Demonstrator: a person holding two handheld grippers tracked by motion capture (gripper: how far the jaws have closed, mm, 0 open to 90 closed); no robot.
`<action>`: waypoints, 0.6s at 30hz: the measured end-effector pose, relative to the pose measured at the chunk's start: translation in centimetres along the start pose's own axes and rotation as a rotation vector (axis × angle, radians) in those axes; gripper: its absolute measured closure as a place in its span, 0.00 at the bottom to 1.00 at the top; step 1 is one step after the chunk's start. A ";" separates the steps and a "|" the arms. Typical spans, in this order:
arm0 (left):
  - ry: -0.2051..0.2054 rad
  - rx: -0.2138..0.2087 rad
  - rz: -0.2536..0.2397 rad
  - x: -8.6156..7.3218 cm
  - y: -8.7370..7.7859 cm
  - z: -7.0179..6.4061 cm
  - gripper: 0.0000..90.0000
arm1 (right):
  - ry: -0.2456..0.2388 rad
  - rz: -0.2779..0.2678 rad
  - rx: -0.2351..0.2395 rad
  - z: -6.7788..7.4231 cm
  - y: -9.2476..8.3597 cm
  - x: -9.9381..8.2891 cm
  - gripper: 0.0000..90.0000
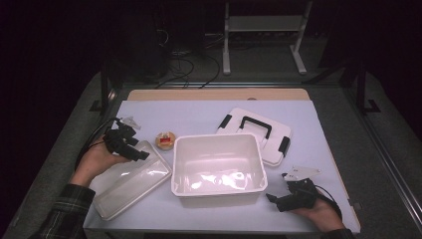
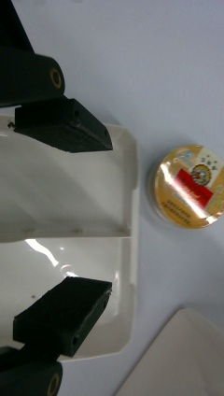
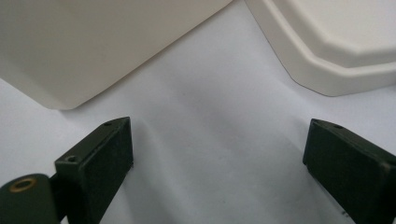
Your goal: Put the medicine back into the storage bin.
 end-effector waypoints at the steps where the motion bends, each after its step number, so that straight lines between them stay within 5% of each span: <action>1: 0.000 0.004 0.002 0.3 0.0 0.0 0.28 | 0.000 0.000 0.000 0.0 0.0 0.0 0.09; 8: 0.006 0.032 0.008 3.3 0.7 0.5 0.20 | 0.001 0.000 0.001 0.0 0.0 0.0 0.09; 18: 0.018 0.022 0.034 6.3 3.5 1.5 0.11 | 0.001 0.000 0.001 0.0 0.0 0.0 0.09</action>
Point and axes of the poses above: each handheld gripper's, and its own axes: y roughly forward along the jaws, x roughly out of its top, z roughly to its left, the point moved 3 cm from there along y, roughly forward along the jaws, and after that the axes turned 12 degrees about z, right-handed, at the moved point
